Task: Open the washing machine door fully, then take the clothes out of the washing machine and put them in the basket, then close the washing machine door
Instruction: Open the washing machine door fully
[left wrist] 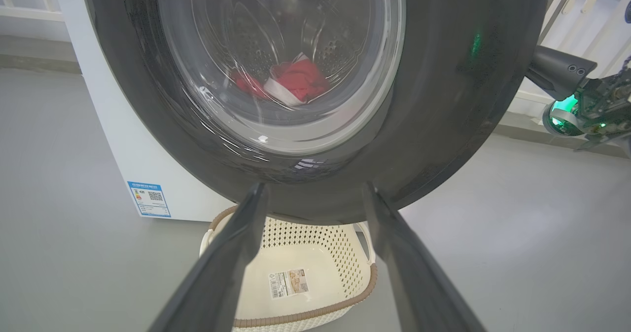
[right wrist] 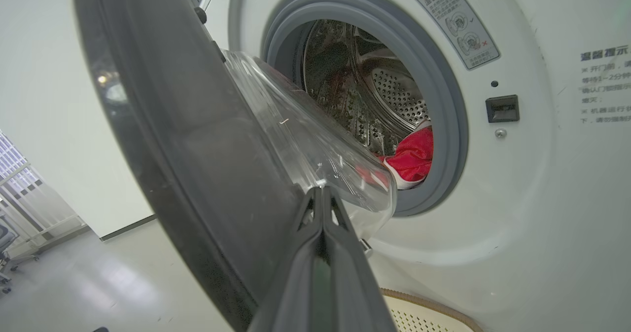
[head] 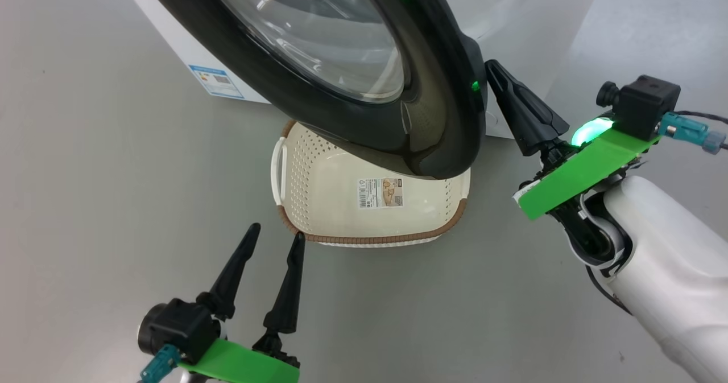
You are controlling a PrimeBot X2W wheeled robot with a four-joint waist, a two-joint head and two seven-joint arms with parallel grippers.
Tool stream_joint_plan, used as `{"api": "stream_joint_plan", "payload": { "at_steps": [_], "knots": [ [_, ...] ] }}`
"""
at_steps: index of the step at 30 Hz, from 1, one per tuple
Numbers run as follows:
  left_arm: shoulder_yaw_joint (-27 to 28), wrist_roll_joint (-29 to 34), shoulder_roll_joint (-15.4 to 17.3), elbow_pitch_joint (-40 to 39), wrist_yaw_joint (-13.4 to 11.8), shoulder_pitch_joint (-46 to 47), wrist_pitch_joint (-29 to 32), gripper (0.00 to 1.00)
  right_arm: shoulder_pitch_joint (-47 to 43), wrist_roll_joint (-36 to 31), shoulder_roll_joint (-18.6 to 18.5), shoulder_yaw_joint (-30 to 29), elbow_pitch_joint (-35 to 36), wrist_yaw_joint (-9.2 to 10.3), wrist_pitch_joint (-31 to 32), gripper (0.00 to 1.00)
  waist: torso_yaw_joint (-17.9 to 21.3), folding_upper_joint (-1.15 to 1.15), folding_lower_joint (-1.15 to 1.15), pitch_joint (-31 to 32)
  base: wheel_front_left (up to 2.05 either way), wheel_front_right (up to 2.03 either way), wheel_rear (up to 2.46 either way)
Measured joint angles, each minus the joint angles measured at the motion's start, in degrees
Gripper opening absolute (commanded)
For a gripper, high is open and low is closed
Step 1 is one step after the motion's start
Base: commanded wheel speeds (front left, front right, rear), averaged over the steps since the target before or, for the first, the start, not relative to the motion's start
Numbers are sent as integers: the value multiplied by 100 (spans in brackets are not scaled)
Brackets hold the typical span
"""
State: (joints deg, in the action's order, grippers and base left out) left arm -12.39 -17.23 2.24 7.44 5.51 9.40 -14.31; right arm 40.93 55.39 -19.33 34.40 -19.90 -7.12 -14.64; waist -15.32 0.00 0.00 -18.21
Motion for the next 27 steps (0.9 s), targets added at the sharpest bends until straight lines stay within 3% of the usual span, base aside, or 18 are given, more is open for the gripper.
{"api": "stream_joint_plan", "payload": {
  "at_steps": [7,13,21,27],
  "knots": [
    [-91,1,0,-4,-2,2,0,100,544,1131,-450,992,-121,2,23,0,-91,0,0,-52,0,0,0],
    [-177,2,0,-14,-11,2,0,100,854,1996,-850,1747,233,3,316,0,-136,0,0,-19,0,0,0],
    [-242,2,1,-12,-52,-16,0,100,898,2700,-1077,2619,659,3,516,0,-253,0,0,157,0,0,0],
    [-252,0,1,-19,-102,-146,0,100,917,2836,-1133,2965,783,3,516,0,-386,0,0,277,0,0,0]
  ]
}}
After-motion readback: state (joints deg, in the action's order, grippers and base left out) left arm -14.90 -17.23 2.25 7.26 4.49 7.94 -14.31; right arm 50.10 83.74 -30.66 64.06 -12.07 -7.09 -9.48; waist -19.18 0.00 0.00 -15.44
